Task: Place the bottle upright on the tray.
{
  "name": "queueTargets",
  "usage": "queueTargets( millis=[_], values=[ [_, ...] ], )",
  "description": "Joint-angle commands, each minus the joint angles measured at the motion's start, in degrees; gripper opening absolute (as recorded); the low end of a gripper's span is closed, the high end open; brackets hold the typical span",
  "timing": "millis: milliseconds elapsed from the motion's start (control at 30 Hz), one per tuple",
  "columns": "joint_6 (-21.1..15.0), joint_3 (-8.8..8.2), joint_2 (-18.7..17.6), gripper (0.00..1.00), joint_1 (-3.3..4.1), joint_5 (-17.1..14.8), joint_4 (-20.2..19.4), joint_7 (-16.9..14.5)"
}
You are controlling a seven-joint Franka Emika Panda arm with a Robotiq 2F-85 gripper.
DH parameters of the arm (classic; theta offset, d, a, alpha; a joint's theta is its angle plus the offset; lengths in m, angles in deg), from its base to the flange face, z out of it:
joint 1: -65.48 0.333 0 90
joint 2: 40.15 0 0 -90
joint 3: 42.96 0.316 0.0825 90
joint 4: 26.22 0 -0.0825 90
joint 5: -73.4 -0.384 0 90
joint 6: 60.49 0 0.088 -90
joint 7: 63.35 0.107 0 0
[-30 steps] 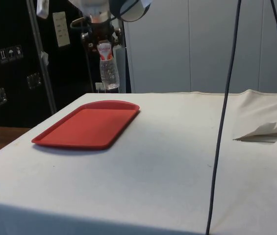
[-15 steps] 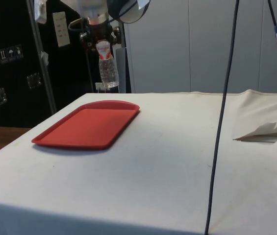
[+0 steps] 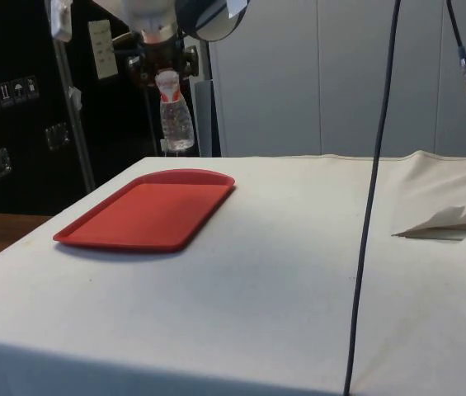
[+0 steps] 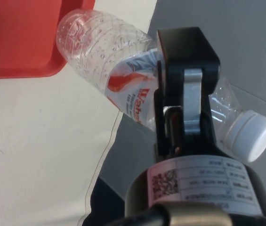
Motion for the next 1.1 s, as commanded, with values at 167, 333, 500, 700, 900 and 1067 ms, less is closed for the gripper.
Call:
queueTargets(
  millis=[167,333,500,700,900,1067],
  values=[
    [0.1,0.57,-0.9,0.33,0.46,0.5,0.9,2.0],
    [0.1,1.03,-1.5,0.33,0.57,0.6,1.1,3.0],
    [-0.1,1.43,-2.2,0.33,0.74,1.0,1.3,4.5],
    [0.3,2.18,-3.1,0.33,0.57,1.2,1.5,5.6],
    [-0.6,2.23,-4.9,0.33,0.8,1.9,2.6,8.0],
    [-0.8,2.35,-6.4,0.33,0.86,1.9,3.4,9.3]
  ],
)
